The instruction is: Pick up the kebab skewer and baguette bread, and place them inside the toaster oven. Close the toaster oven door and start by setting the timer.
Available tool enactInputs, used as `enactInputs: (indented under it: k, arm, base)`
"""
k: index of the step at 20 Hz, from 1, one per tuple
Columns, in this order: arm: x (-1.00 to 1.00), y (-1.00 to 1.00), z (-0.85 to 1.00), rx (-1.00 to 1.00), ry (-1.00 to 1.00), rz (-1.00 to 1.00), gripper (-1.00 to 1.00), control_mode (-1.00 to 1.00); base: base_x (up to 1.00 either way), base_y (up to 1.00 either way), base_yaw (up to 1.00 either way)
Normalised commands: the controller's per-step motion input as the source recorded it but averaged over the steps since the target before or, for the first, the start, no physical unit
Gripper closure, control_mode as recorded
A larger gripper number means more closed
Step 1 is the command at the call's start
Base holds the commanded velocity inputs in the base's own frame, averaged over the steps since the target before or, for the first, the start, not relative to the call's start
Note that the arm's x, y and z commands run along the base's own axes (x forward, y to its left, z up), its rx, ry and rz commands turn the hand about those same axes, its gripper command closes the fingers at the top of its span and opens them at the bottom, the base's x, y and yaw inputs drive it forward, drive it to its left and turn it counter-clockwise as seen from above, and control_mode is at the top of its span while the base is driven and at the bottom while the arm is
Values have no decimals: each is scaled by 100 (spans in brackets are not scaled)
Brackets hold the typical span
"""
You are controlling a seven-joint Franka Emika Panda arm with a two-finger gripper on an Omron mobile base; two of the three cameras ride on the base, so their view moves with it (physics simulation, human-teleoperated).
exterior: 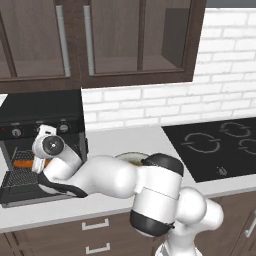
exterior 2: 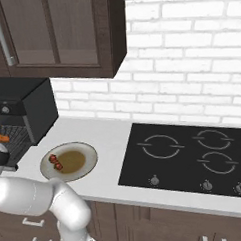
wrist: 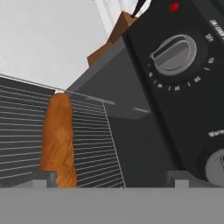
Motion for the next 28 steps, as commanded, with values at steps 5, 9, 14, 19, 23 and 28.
enactInputs:
  k: [5, 9, 14, 19, 23, 28]
  arm:
    - [-34, -35, 28, 0, 14, -7, -100, -100]
    - [-5, -30, 22, 0, 15, -16, -100, -100]
    - [-2, -38, 21, 1, 15, -14, -100, -100]
    - [-2, -52, 4, 2, 12, -13, -100, -100]
    - [-6, -52, 0, 1, 9, -11, -100, -100]
    - [0, -34, -1, 0, 13, -14, -100, -100]
  base:
    - [0, 0, 0]
    - [0, 0, 0]
    - [0, 0, 0]
    - [0, 0, 0]
    - [0, 0, 0]
    - [0, 0, 0]
